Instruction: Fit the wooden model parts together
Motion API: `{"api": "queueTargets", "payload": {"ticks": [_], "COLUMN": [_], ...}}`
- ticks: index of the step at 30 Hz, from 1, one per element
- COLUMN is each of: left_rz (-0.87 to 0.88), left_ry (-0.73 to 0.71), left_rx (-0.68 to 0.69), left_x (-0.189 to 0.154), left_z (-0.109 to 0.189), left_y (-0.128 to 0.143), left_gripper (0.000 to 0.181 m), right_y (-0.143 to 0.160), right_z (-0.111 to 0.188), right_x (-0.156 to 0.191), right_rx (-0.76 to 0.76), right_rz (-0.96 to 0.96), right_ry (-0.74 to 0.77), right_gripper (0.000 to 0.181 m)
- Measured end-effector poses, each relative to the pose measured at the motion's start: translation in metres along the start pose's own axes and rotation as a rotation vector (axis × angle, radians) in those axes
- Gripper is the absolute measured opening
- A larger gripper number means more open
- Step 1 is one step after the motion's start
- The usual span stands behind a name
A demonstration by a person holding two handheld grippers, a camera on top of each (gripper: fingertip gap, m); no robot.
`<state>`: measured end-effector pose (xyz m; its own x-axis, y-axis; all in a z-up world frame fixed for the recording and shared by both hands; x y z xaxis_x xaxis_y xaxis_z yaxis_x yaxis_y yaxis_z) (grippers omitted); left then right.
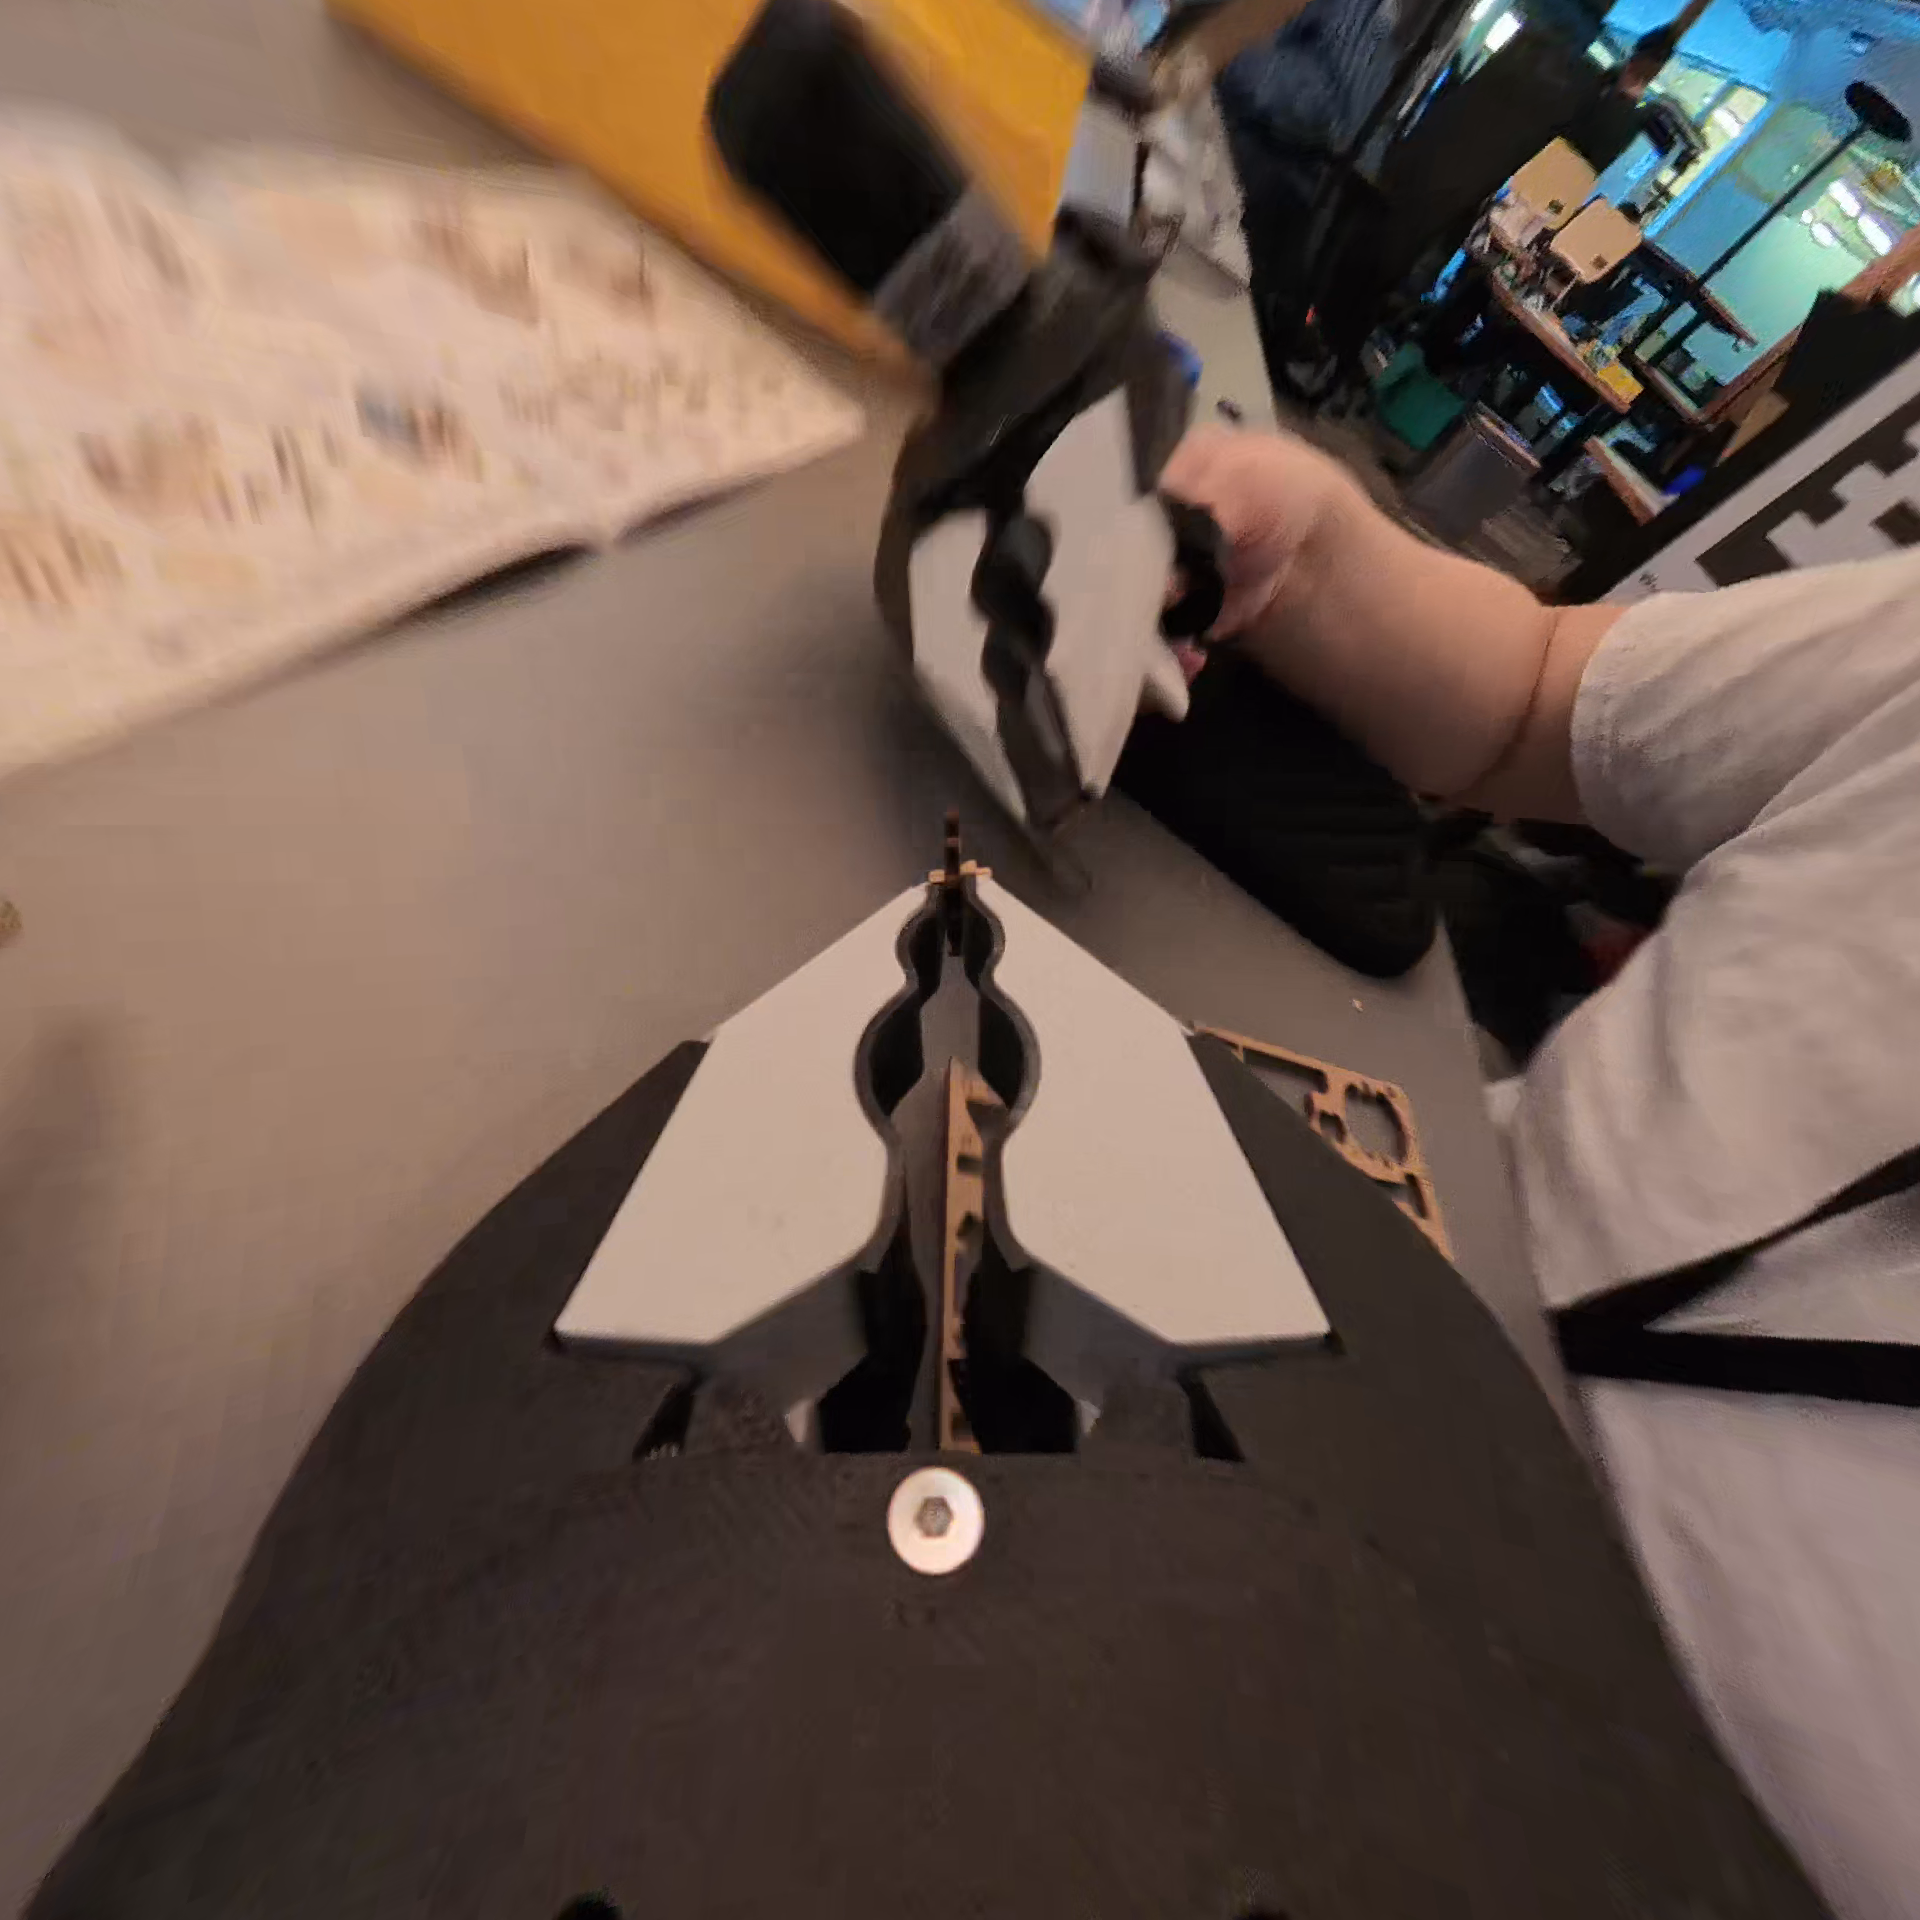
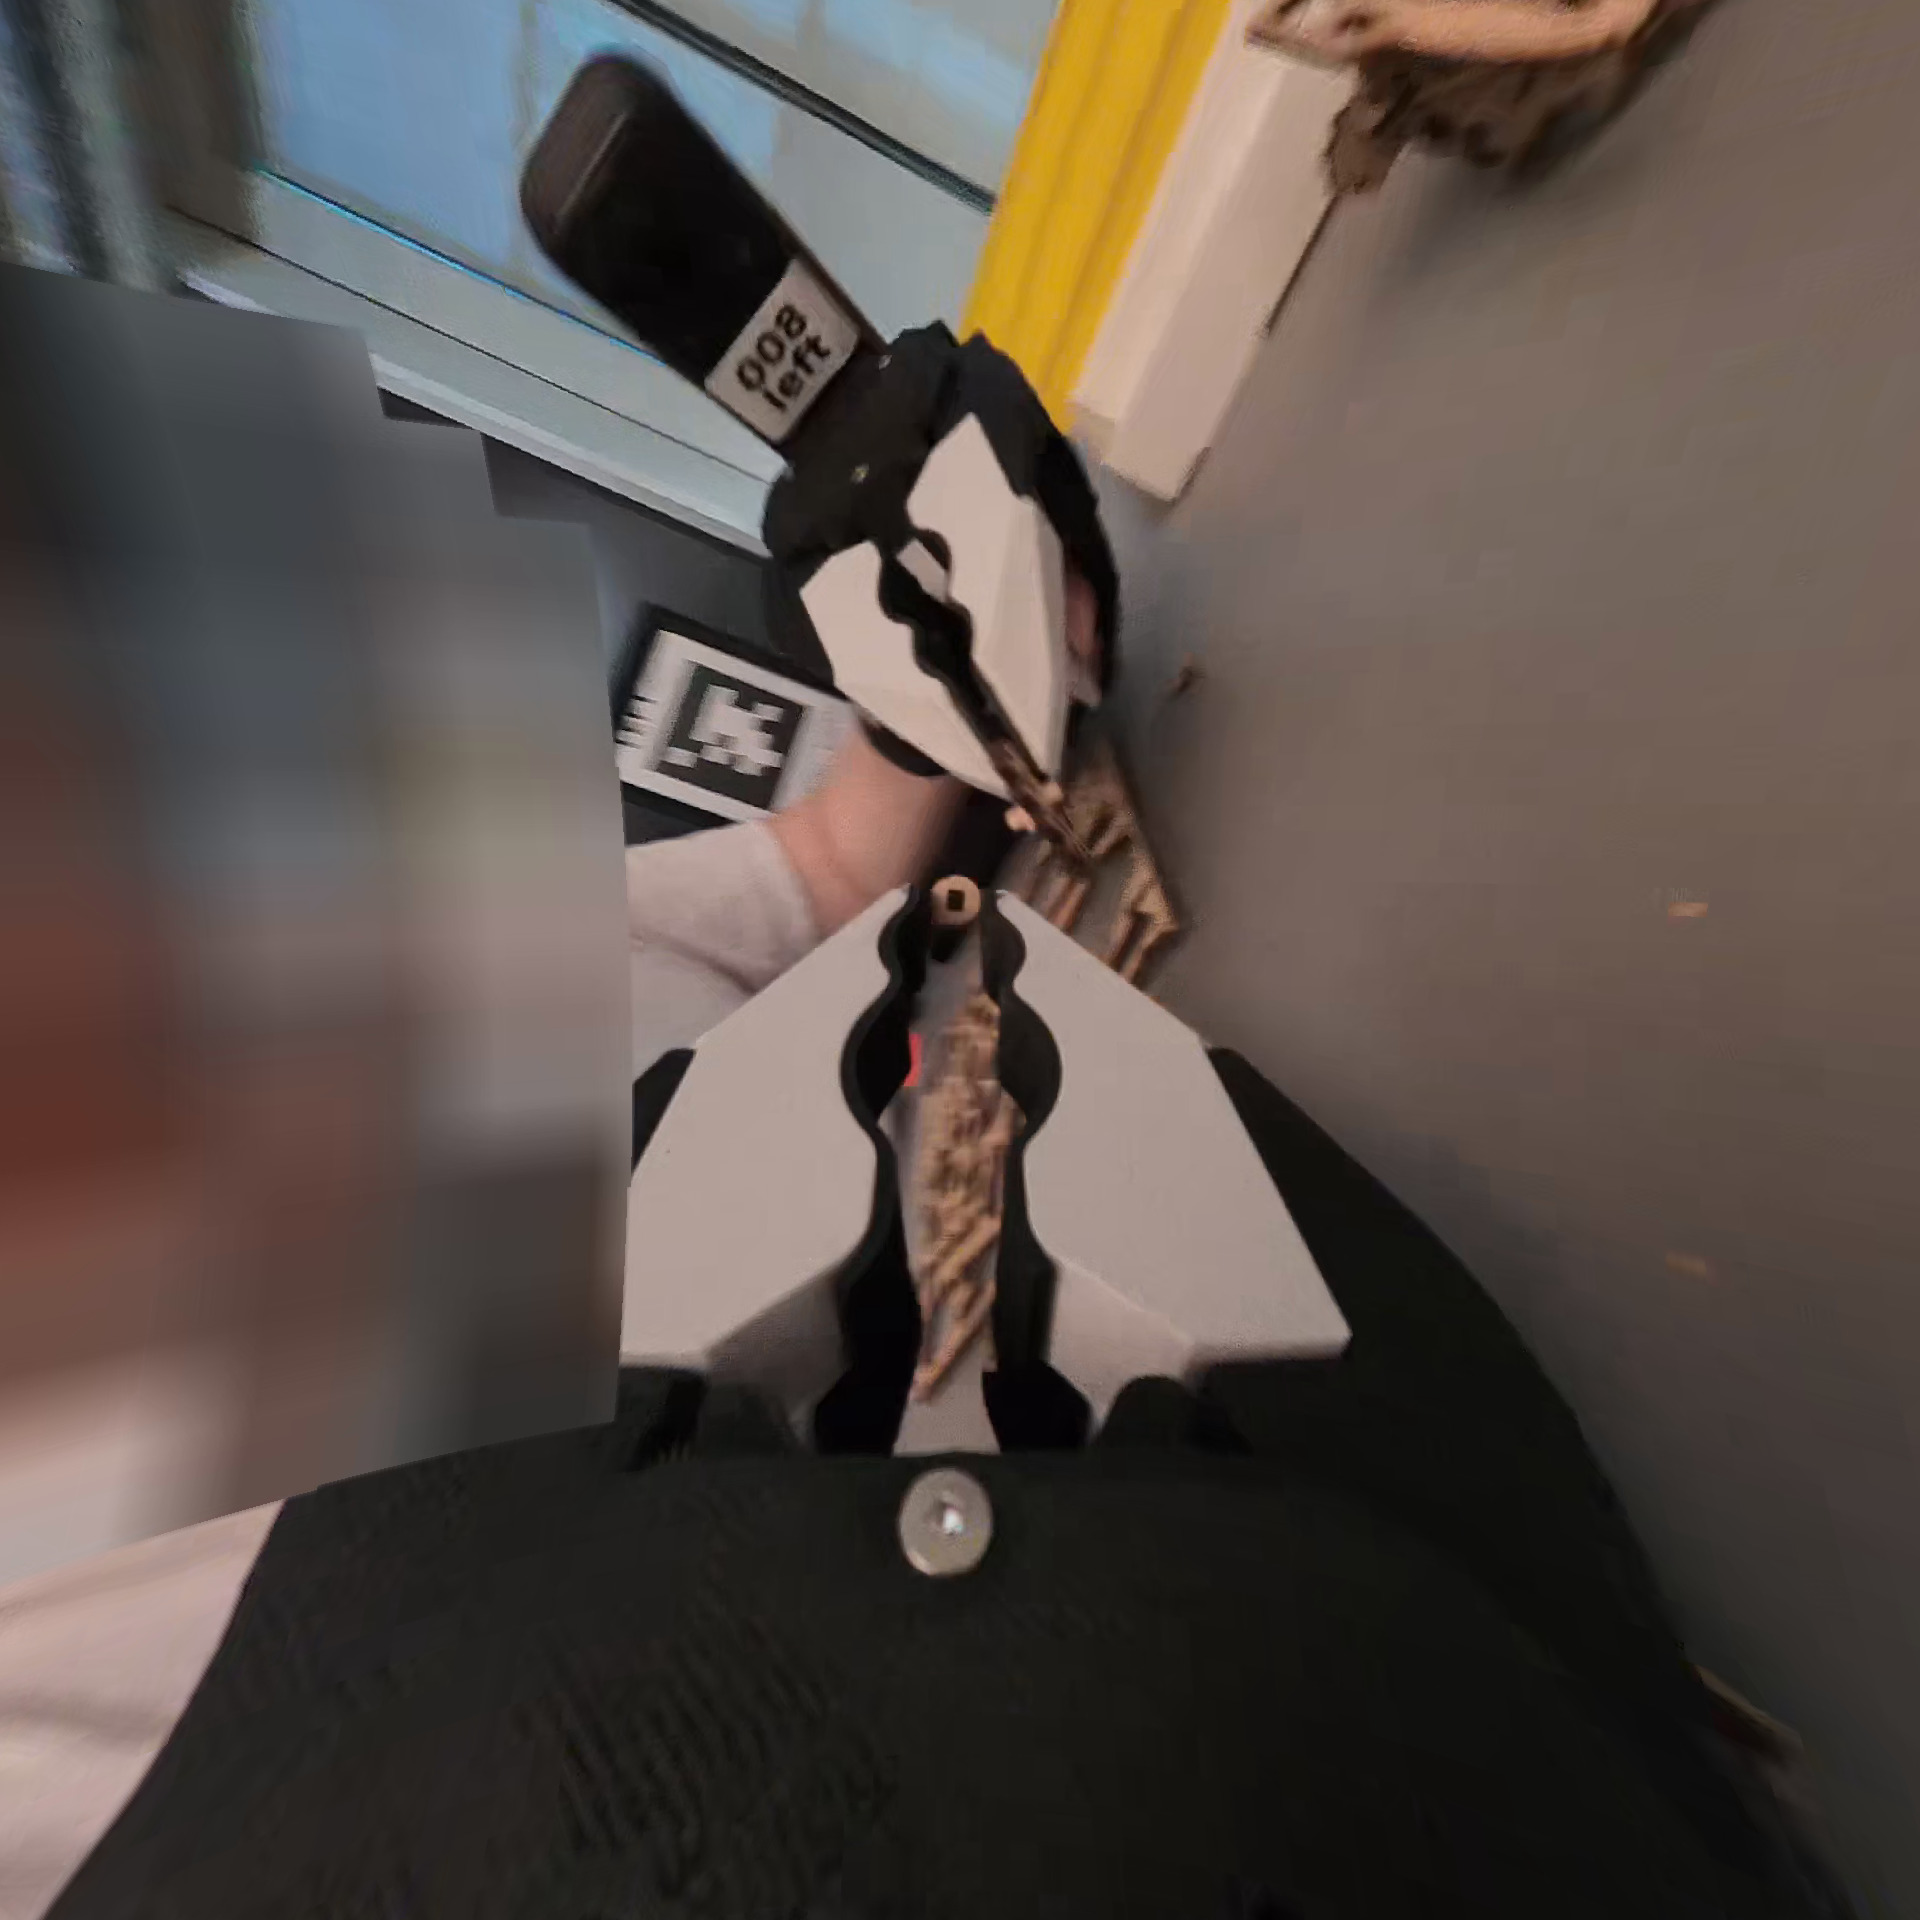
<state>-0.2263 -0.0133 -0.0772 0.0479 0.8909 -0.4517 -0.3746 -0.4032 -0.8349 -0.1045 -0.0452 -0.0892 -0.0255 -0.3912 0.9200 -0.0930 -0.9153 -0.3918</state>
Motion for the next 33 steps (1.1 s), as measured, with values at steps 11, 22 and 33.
{"api": "queueTargets", "payload": {"ticks": [11, 22, 33], "left_rz": [0.521, 0.566, 0.552], "left_ry": [0.038, 0.059, 0.056], "left_rx": [0.159, 0.165, 0.169], "left_x": [0.031, 0.032, 0.031], "left_z": [-0.008, -0.010, -0.010], "left_y": [0.030, 0.033, 0.034], "left_gripper": [0.000, 0.000, 0.000], "right_y": [0.000, 0.017, 0.019], "right_z": [-0.016, -0.036, -0.035], "right_x": [0.004, -0.006, -0.009], "right_rx": [0.223, 0.369, 0.371], "right_rz": [1.100, 1.301, 1.276], "right_ry": [0.473, 0.605, 0.637], "right_gripper": [0.008, 0.008, 0.008]}}
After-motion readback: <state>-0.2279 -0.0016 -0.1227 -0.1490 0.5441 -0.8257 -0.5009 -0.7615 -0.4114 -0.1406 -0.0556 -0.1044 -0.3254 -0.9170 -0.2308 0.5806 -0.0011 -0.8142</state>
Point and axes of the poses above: each gripper's, where its closed fingertips meet, z back along the fingers, y out of its underside, x = y × z across the jaws, the point moved 6 cm from there along z, back along the fingers, and after that the axes turned 4 degrees about -x, right-handed, at the moved point
